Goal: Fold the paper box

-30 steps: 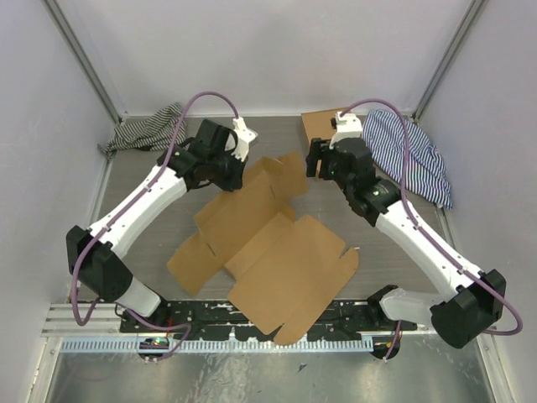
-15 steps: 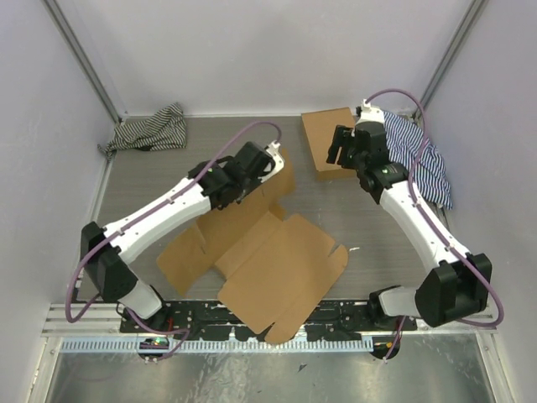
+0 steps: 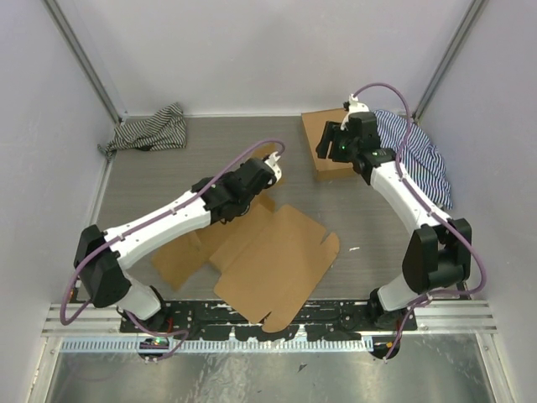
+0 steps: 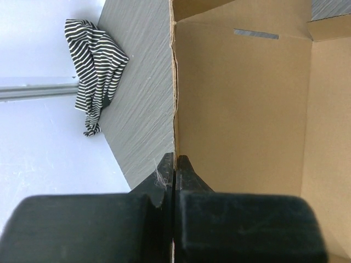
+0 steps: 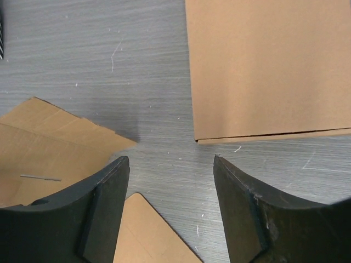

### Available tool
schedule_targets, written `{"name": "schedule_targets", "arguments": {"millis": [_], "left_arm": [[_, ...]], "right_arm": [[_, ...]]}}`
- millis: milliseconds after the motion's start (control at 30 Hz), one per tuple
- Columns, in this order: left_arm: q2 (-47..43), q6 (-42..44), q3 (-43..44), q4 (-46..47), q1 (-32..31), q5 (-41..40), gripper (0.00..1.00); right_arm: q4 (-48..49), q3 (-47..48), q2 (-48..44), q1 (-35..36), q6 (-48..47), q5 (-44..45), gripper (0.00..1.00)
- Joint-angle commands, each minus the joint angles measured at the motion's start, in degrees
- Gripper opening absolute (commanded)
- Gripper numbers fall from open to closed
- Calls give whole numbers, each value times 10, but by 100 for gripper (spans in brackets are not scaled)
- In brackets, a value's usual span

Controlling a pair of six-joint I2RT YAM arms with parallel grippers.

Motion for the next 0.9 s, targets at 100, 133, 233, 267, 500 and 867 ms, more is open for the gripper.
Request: {"name": "schedule_targets", "arguments": {"millis": [100,133,233,267,500,867], "left_arm": [[-51,-2,-49,93,1,16,0],[-51,0,-52,97,1,16,0],[-46,-1,-52,99,1,16,0],[-46,-1,-53,99,0,16,0],[-54,13,-68,115,1,14,0],[-72,71,-114,174,1,53,0]], "right_arm": [[50,23,34,-30,-17,-111,66],[56,23,36,-33,-18,-120,65],[68,25,48,-37,-28,-135,65],[70,27,55,-38,-32,-141,65],[66,65,126,-46,-33,-195,63],[75,65,150,-58,-27,-235,61]]}}
